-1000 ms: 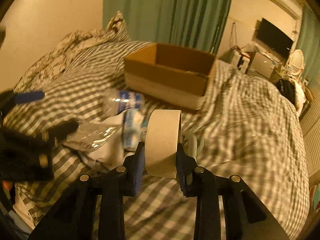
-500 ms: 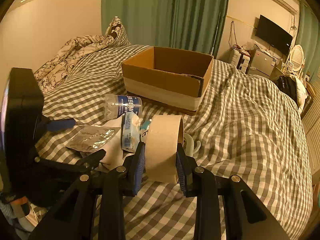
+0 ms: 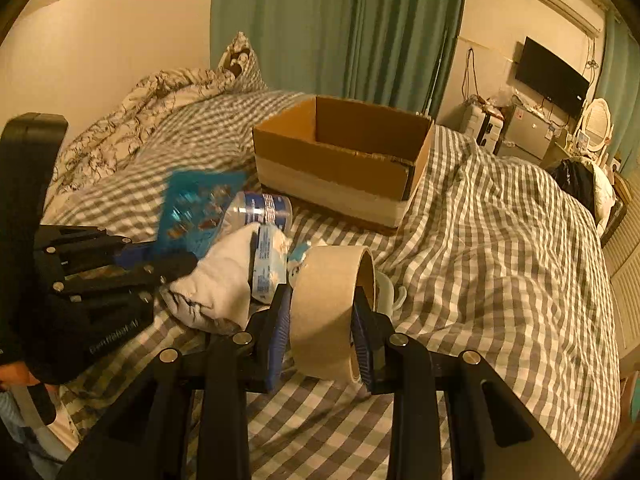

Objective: Organize objects
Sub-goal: 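Grasp the beige tape roll with the right tool while the left tool grasps the blue blister pack, then carry tape roll and blister pack over the box and open both tools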

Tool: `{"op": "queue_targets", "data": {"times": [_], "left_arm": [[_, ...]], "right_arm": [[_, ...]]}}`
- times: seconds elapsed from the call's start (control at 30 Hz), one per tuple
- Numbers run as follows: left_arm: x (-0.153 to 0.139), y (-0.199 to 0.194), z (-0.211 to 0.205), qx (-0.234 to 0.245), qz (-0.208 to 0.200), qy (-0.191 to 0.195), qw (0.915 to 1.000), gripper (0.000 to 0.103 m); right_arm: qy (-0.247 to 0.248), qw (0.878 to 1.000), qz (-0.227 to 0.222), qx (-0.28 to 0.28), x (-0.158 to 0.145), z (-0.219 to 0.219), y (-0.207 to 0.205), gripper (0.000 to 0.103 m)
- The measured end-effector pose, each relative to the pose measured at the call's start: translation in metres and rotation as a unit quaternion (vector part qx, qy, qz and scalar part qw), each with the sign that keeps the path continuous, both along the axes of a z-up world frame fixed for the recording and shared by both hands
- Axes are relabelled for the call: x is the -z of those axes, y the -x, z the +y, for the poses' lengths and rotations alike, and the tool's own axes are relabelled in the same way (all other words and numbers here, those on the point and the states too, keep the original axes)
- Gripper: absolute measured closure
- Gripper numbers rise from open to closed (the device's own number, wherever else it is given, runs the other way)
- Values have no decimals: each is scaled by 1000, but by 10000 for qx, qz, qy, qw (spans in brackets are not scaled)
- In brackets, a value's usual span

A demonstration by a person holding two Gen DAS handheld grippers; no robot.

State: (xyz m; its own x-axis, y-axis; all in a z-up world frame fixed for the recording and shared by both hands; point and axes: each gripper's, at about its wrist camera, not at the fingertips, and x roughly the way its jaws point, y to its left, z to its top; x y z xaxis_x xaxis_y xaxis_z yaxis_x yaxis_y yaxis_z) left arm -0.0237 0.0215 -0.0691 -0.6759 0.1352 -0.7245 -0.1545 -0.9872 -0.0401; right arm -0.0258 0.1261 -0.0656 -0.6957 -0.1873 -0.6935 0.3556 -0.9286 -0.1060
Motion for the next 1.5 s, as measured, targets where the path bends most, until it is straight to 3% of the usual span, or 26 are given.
{"op": "queue_targets", "data": {"times": [0.17,0.4,0.57,0.73,0.9,1.07,1.27,1.4,1.43,1.5], "left_arm": [[-30,0,-5,-42,319,80,9994,96],[-72,30,-8,1,610,38,9981,96],[-99,76,-8,-20,732,53,9973,96],[-111,129,-8,-44,758,62,9971,96],[-101,179,-4,-63,637,51,9979,96],[-68,223,2,-1,266,37,9996,96],[-24,249,9,41,-139,62,9999,96],[-14,252,13,22,-335,64,9994,93],[-15,251,16,-15,-370,49,9993,93],[-17,248,15,-100,-393,32,9992,86]], "right_arm": [[87,9996,233,-146,-22,-4,-2,75],[235,9970,629,-378,-70,-8,17,75],[299,9946,907,-401,-115,-8,62,75],[456,9941,912,-380,-137,-8,119,75],[571,9956,661,-331,-126,-8,180,75],[931,9952,154,-257,-90,-6,234,75],[1021,9940,-282,-272,-42,1,263,75],[1058,9933,-363,-303,-29,8,266,74],[1063,9932,-354,-303,-30,11,265,73],[1056,9935,-321,-278,-33,16,261,56]]}}
